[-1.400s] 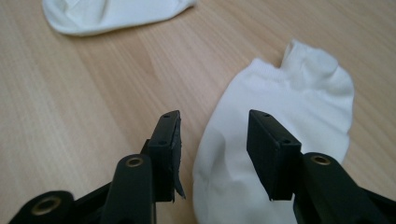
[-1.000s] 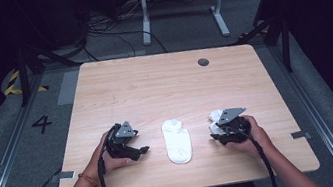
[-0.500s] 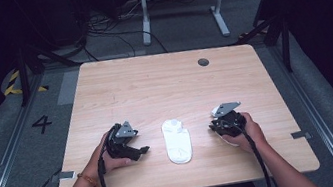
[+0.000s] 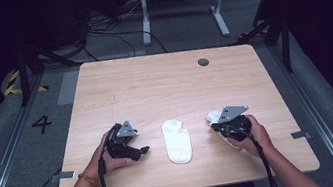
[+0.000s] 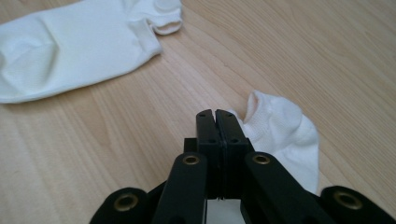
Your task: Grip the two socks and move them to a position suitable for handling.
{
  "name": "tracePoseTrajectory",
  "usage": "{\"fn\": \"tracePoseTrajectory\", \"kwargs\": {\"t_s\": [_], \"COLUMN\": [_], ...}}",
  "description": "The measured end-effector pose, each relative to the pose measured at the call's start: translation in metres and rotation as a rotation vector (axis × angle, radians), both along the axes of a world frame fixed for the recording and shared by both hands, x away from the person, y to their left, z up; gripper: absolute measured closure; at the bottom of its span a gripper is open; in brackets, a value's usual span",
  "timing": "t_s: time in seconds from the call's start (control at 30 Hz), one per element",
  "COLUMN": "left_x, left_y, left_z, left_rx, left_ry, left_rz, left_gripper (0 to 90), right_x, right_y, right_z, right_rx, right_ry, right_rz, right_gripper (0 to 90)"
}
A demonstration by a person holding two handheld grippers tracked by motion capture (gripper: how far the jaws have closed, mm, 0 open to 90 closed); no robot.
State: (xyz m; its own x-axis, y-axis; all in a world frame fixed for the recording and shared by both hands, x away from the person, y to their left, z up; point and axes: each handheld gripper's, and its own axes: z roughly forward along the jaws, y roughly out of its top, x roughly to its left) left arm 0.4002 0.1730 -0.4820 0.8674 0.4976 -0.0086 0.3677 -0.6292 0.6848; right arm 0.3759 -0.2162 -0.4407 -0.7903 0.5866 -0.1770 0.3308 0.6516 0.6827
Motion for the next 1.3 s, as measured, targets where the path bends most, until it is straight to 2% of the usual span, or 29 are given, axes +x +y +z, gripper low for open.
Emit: {"fn": "tracePoseTrajectory", "kwargs": {"t_s": [0.13,0.17,0.2,0.27,0.3,0.37,0.4,0.43,0.47,0.5,0.53,0.6,0.63,0.7,0.73,0.8,0.83,0.93,1.0,1.03,1.1,1.13,1.17,1.3], "left_x": [-0.001,-0.002,-0.002,-0.006,-0.012,-0.017,-0.019,-0.019,-0.023,-0.023,-0.024,-0.023,-0.023,-0.021,-0.021,-0.018,-0.015,-0.013,-0.012,-0.011,-0.011,-0.011,-0.009,-0.007], "left_y": [-0.004,-0.008,-0.008,-0.014,-0.028,-0.043,-0.052,-0.052,-0.071,-0.071,-0.091,-0.106,-0.106,-0.131,-0.131,-0.142,-0.150,-0.161,-0.164,-0.169,-0.170,-0.171,-0.172,-0.172], "left_z": [0.001,0.004,0.004,0.007,0.012,0.020,0.025,0.025,0.033,0.033,0.037,0.037,0.037,0.032,0.032,0.028,0.026,0.025,0.025,0.023,0.022,0.021,0.019,0.018], "left_rx": [0.010,0.034,0.034,0.044,0.063,0.064,0.053,0.053,0.028,0.028,0.008,0.022,0.022,0.050,0.050,0.047,0.027,0.014,0.015,0.002,0.004,0.005,0.007,0.015], "left_ry": [0.012,0.016,0.016,0.013,-0.020,-0.053,-0.071,-0.071,-0.092,-0.092,-0.107,-0.113,-0.113,-0.139,-0.139,-0.135,-0.122,-0.118,-0.118,-0.104,-0.099,-0.096,-0.086,-0.081], "left_rz": [0.012,0.002,0.002,-0.044,-0.086,-0.130,-0.148,-0.148,-0.195,-0.195,-0.226,-0.254,-0.254,-0.290,-0.290,-0.305,-0.313,-0.341,-0.356,-0.365,-0.372,-0.375,-0.390,-0.401], "left_gripper": [17.6,17.9,19.7,22.6,23.2,23.4,23.5,24.2,25.0,25.1,26.1,27.0,27.9,29.4,30.5,31.9,32.4,34.6,37.9,42.3,50.5,50.5,57.6,71.1], "right_x": [-0.011,-0.014,-0.014,-0.019,-0.024,-0.028,-0.030,-0.031,-0.032,-0.032,-0.035,-0.036,-0.036,-0.039,-0.039,-0.042,-0.043,-0.046,-0.047,-0.049,-0.049,-0.049,-0.049,-0.046], "right_y": [-0.002,-0.002,-0.002,-0.002,-0.003,-0.003,-0.003,-0.004,-0.004,-0.004,-0.004,-0.004,-0.004,-0.003,-0.003,0.000,0.001,0.004,0.004,0.005,0.004,0.003,0.000,-0.007], "right_z": [0.009,0.011,0.011,0.014,0.016,0.019,0.020,0.022,0.023,0.023,0.026,0.028,0.028,0.029,0.029,0.029,0.029,0.032,0.033,0.036,0.037,0.037,0.038,0.038], "right_rx": [0.024,0.031,0.031,0.038,0.042,0.053,0.062,0.071,0.081,0.081,0.096,0.109,0.109,0.117,0.117,0.122,0.131,0.154,0.158,0.179,0.187,0.192,0.200,0.207], "right_ry": [-0.015,-0.014,-0.014,-0.014,-0.016,-0.013,-0.009,-0.007,-0.009,-0.009,-0.008,-0.005,-0.005,-0.005,-0.005,0.000,0.004,0.003,0.003,0.006,0.004,0.004,0.003,-0.001], "right_rz": [0.034,0.042,0.042,0.062,0.081,0.096,0.101,0.108,0.116,0.116,0.130,0.144,0.144,0.168,0.168,0.195,0.203,0.230,0.238,0.244,0.247,0.248,0.236,0.210], "right_gripper": [90.0,90.0,90.0,90.0,90.0,90.0,90.0,90.0,90.0,90.0,90.0,90.0,90.0,90.0,90.0,90.0,90.0,90.0,90.0,90.0,90.0,90.0,90.0,90.0]}}
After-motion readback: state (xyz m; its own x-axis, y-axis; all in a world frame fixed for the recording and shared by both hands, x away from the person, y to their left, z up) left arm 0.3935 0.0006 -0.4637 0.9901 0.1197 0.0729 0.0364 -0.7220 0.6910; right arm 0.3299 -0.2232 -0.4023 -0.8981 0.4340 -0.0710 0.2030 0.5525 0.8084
